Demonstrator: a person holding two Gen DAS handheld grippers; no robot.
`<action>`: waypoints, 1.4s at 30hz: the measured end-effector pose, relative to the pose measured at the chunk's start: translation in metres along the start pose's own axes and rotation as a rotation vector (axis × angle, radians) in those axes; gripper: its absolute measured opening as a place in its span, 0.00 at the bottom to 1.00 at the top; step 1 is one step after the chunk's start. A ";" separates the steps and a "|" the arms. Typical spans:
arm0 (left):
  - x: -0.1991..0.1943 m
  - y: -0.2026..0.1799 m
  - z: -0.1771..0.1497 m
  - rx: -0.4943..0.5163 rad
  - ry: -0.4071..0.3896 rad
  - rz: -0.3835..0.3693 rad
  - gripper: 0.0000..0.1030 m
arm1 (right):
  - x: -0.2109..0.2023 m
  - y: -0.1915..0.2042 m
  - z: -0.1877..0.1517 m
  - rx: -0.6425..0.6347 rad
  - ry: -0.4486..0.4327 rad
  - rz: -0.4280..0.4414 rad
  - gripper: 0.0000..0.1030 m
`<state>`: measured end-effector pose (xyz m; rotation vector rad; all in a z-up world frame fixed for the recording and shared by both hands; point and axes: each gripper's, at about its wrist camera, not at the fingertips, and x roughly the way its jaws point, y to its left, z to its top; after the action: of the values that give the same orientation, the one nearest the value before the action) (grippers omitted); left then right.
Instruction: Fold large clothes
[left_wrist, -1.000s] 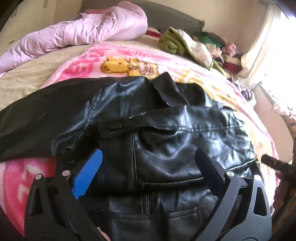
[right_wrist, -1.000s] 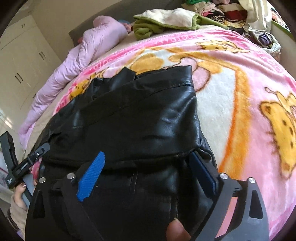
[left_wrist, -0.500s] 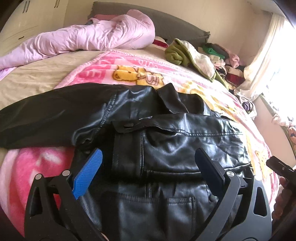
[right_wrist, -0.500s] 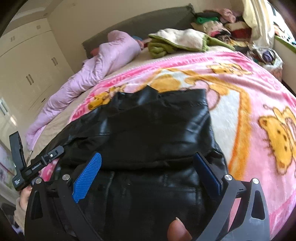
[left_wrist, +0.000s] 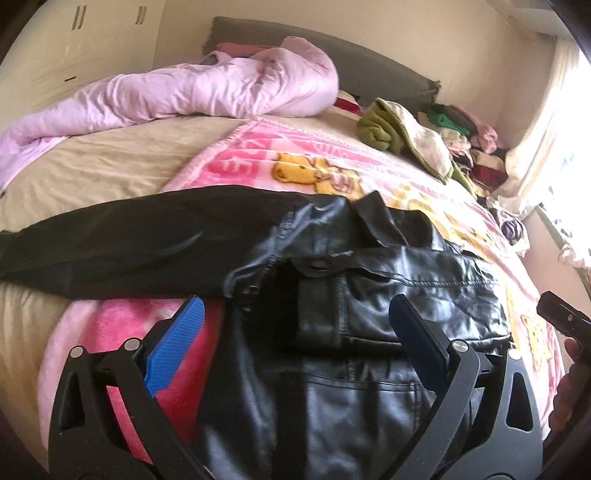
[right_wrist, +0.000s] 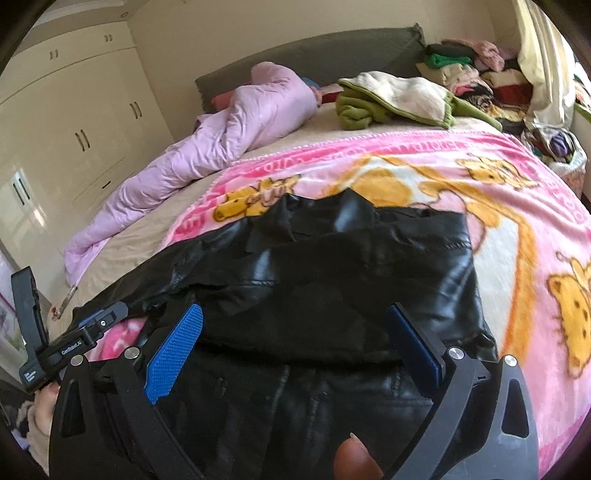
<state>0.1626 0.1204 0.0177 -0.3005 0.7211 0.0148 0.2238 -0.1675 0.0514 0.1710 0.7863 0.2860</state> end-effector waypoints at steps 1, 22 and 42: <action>-0.001 0.005 0.001 -0.013 -0.001 0.001 0.91 | 0.001 0.004 0.001 -0.007 -0.003 0.004 0.96; -0.025 0.099 0.009 -0.193 -0.064 0.095 0.91 | 0.040 0.092 0.025 -0.127 -0.011 0.103 0.96; -0.027 0.169 0.003 -0.349 -0.069 0.150 0.91 | 0.087 0.175 0.019 -0.265 0.036 0.168 0.96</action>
<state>0.1242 0.2850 -0.0071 -0.5759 0.6695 0.2950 0.2632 0.0245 0.0512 -0.0185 0.7632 0.5504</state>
